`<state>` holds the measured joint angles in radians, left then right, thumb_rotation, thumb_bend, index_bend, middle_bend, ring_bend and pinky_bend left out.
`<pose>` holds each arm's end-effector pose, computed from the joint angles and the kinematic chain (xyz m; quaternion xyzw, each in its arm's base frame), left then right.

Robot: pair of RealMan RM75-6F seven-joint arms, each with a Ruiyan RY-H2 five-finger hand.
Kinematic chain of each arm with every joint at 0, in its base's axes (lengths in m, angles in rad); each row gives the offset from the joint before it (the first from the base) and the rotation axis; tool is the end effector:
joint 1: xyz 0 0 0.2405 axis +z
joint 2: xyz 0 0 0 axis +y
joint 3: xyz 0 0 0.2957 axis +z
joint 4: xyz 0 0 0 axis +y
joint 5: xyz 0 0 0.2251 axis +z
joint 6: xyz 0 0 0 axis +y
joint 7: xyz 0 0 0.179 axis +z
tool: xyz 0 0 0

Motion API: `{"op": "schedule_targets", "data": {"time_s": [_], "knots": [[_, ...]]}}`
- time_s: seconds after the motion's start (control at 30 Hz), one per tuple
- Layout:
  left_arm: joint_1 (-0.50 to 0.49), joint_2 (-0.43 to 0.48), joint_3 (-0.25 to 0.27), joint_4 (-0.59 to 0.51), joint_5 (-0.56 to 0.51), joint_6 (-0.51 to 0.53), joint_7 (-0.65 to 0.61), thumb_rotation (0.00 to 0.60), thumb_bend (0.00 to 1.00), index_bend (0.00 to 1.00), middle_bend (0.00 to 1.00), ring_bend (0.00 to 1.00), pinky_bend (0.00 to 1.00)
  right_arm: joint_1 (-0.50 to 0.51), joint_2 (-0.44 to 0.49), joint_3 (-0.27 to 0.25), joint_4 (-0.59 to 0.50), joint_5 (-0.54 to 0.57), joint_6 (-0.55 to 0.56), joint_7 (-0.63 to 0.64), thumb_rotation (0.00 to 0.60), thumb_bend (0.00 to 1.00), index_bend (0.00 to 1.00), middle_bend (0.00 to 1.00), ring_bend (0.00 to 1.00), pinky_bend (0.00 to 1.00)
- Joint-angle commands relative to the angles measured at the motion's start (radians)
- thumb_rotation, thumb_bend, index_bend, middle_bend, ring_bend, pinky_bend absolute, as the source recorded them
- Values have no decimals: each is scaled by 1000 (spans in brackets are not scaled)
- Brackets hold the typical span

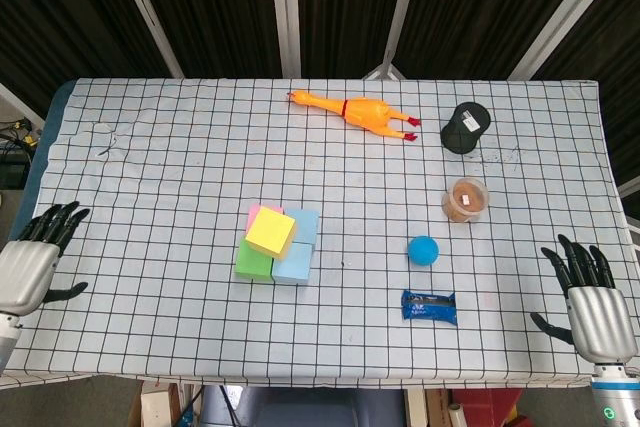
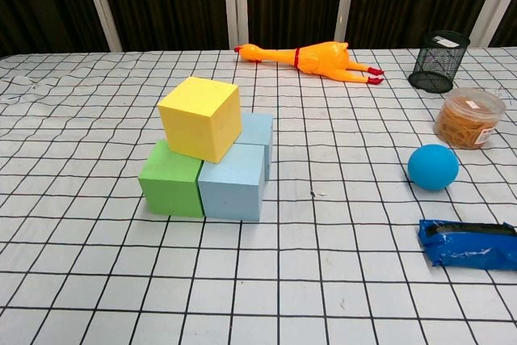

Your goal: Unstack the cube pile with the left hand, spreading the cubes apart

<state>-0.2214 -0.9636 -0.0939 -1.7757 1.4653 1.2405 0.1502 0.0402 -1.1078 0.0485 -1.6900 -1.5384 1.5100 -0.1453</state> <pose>-0.3090 0.2684 0.1696 -0.6810 -0.3594 -0.3257 0.5487 -0.3377 -0.2035 0.1603 0.6088 -0.3618 0.3673 0.6030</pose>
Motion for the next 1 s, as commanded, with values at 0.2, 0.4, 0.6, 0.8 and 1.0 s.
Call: {"op": "schedule_targets", "data": {"time_s": [0.2, 0.4, 0.6, 0.8, 1.0], "knots": [[-259, 115, -99, -151, -215, -354, 75, 600, 25, 0, 0, 0, 47, 5, -8, -3, -8, 6, -11, -29, 600, 0, 160, 18, 86, 0], [-364, 61, -114, -160, -297, -445, 137, 600, 25, 0, 0, 0, 43, 3, -6, -1, -9, 11, -9, -25, 600, 0, 160, 18, 86, 0], [-445, -13, -113, -175, -383, -447, 250, 600, 17, 0, 0, 0, 42, 1, 2, -1, -10, 8, -3, -9, 600, 0, 160, 18, 86, 0], [-525, -101, -104, -170, -483, -421, 366, 600, 16, 0, 0, 0, 42, -1, 7, 2, -7, 10, 3, 8, 600, 0, 160, 18, 86, 0], [-610, -186, -103, -150, -592, -391, 463, 600, 16, 0, 0, 0, 43, -3, 10, 4, -7, 12, 8, 15, 600, 0, 160, 18, 86, 0]]}}
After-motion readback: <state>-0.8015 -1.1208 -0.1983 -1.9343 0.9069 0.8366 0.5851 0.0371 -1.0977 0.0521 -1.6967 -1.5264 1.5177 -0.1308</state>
